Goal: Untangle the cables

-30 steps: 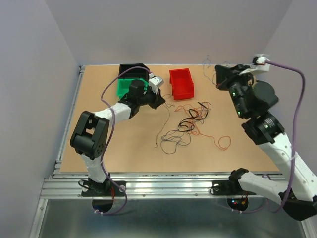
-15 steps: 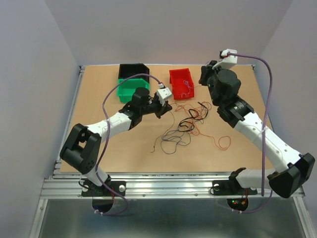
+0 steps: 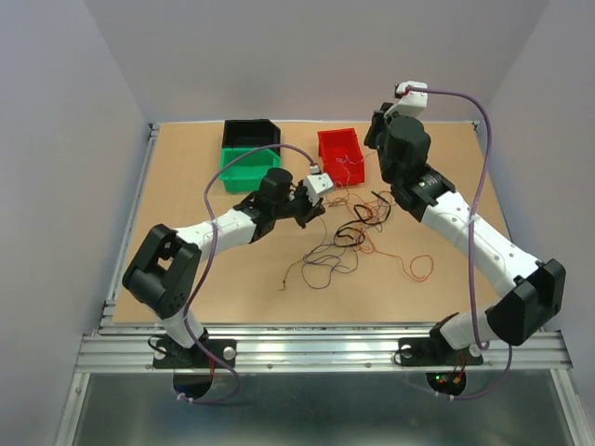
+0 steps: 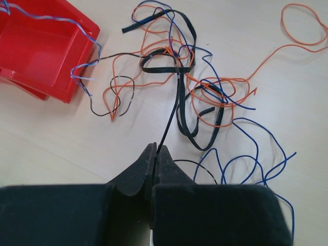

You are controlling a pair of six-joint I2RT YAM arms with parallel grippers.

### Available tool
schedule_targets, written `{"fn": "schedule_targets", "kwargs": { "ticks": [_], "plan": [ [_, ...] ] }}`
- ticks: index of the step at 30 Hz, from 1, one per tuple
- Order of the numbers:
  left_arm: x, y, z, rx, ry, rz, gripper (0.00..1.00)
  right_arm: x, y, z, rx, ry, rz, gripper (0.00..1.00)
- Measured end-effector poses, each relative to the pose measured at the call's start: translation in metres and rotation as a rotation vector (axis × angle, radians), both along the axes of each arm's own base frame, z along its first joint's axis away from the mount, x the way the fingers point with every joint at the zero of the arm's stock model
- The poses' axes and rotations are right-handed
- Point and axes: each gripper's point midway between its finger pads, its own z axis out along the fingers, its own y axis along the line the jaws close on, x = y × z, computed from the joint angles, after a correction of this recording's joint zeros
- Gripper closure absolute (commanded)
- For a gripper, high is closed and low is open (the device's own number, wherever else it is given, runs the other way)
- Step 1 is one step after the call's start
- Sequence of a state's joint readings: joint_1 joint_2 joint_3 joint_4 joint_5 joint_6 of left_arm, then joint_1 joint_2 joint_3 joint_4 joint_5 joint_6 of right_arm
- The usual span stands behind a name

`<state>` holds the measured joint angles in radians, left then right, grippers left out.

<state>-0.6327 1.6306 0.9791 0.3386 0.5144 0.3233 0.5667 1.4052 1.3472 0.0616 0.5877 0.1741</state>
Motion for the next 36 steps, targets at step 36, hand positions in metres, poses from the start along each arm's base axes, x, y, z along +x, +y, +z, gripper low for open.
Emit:
{"fn": "schedule_targets", "kwargs": {
  "ticks": [36],
  "plan": [
    [0.133,0.107,-0.065,-0.108,0.431,0.517,1.0,-0.208,-0.178,0.194,0.364,-0.518,-0.262,1.0]
  ]
}}
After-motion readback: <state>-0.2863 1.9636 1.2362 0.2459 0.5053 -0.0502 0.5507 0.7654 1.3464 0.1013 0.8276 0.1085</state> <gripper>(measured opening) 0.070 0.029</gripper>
